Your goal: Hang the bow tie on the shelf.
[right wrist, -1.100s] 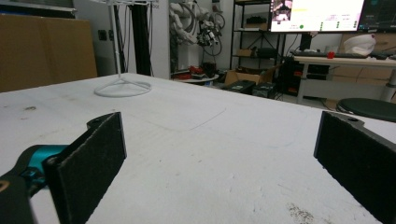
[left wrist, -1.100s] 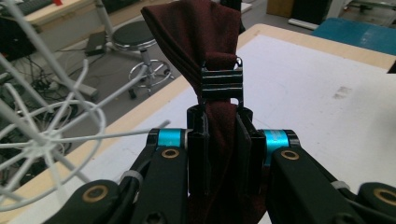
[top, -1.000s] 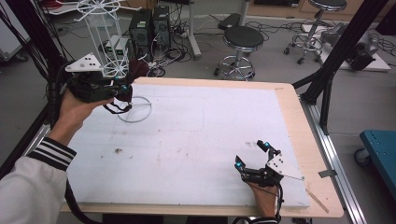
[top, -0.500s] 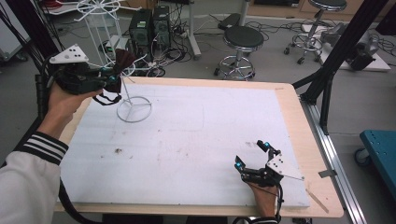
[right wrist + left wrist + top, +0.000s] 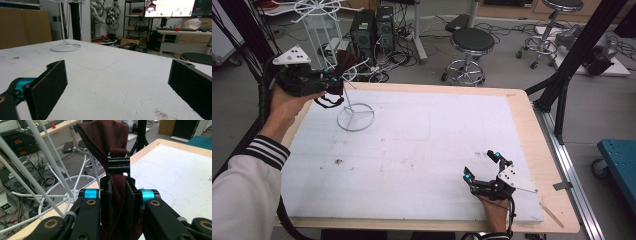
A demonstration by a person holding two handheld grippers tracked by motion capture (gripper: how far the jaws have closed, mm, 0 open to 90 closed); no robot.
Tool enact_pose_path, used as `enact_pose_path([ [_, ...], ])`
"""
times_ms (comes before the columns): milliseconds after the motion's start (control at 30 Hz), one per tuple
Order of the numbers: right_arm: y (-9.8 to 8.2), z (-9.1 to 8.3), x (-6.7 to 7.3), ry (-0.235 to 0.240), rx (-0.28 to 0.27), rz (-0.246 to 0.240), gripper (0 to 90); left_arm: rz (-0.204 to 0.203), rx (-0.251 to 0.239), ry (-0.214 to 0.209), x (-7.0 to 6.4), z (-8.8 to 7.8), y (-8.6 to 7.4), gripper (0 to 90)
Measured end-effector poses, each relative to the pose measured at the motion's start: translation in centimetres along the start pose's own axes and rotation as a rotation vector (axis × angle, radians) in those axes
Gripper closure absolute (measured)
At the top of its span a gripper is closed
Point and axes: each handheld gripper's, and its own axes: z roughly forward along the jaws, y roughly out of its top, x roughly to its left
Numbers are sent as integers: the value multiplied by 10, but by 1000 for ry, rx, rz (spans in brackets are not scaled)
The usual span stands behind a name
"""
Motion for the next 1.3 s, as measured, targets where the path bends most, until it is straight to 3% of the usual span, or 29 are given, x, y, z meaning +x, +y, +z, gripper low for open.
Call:
enact_pose_path([
  [233,0,0,0,0,0,-2,16,8,3,-19,-2,10,0,771],
  [733,0,0,0,-1,0,-5,16,21,28,-13,-8,20,-3,770],
  [1067,0,0,1,-2,4,-2,16,-1,39,-27,-10,23,-5,757],
  [1300,0,0,1,-2,4,-1,16,-17,32,-41,-8,22,-6,680],
])
